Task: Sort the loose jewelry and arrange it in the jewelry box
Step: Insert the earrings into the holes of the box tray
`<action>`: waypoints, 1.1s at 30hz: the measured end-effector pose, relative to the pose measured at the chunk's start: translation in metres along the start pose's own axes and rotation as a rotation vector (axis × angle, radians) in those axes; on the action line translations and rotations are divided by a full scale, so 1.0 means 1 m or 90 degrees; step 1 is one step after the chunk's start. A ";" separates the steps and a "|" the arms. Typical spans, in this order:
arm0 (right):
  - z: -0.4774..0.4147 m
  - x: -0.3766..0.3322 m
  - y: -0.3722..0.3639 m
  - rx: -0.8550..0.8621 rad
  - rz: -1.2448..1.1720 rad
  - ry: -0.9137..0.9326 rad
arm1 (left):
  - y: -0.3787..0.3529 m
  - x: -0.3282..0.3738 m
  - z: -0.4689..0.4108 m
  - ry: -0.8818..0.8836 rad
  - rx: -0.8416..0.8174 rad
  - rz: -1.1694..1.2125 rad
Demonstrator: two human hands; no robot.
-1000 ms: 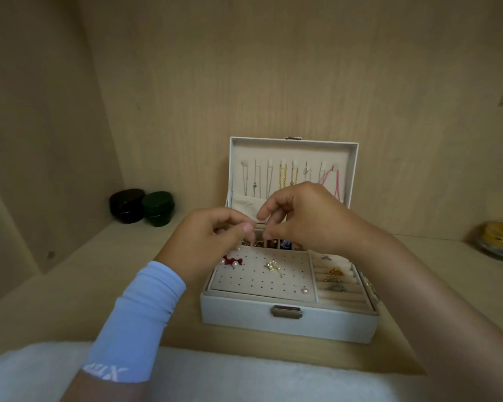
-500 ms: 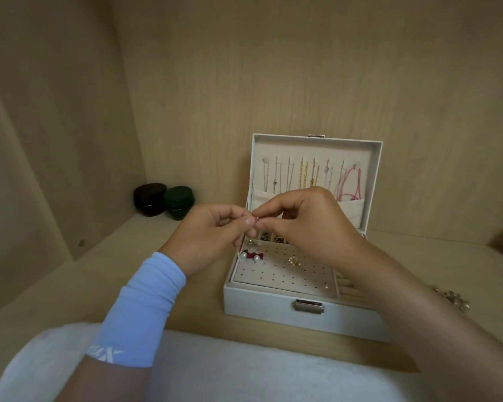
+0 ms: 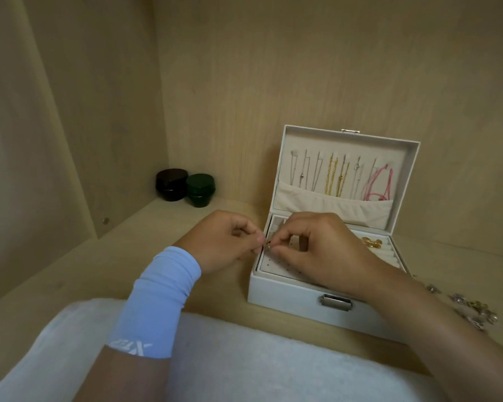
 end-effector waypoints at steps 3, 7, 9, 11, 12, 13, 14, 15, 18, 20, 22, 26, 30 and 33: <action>0.002 -0.003 -0.004 -0.031 0.079 0.027 | 0.002 -0.006 -0.002 0.014 0.027 -0.033; 0.002 -0.005 -0.003 -0.037 0.088 0.029 | 0.001 -0.006 -0.001 -0.005 0.014 -0.062; 0.004 -0.006 -0.004 -0.040 0.094 0.029 | 0.000 -0.005 -0.001 -0.016 0.009 -0.071; 0.005 -0.008 -0.005 -0.049 0.109 0.036 | -0.001 -0.004 -0.001 -0.023 0.005 -0.080; 0.004 -0.009 -0.004 -0.062 0.119 0.042 | -0.001 -0.003 -0.001 -0.026 0.004 -0.090; 0.004 -0.010 -0.004 -0.077 0.127 0.049 | -0.002 -0.003 0.000 -0.030 0.004 -0.099; 0.003 -0.010 -0.003 -0.096 0.130 0.051 | -0.002 -0.003 0.000 -0.033 0.007 -0.104; 0.003 -0.010 -0.001 -0.113 0.126 0.046 | -0.002 -0.003 0.000 -0.037 0.011 -0.106; 0.002 -0.006 0.012 -0.105 0.082 0.002 | -0.007 -0.001 -0.001 -0.055 0.034 -0.108; 0.000 0.001 0.031 -0.062 0.036 -0.052 | -0.011 0.004 -0.001 -0.077 0.057 -0.105; 0.000 0.011 0.052 -0.045 0.029 -0.115 | -0.018 0.012 -0.003 -0.096 0.066 -0.095; 0.008 0.027 0.070 -0.175 0.064 -0.200 | -0.031 0.029 -0.013 -0.115 0.034 -0.137; 0.013 0.033 0.055 -0.228 0.028 -0.209 | -0.040 0.050 -0.025 -0.121 0.001 -0.205; 0.010 0.036 0.048 -0.201 0.021 -0.187 | -0.042 0.057 -0.032 -0.118 -0.010 -0.220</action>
Point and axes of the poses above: each hand's wrist, its own z-axis away from the middle knuckle, its own y-axis out of the back of the hand, x = y × z, the point moved 1 cm from there along -z, towards the middle knuckle, and after that the axes turned 4 degrees about y, right-handed, at the moved point
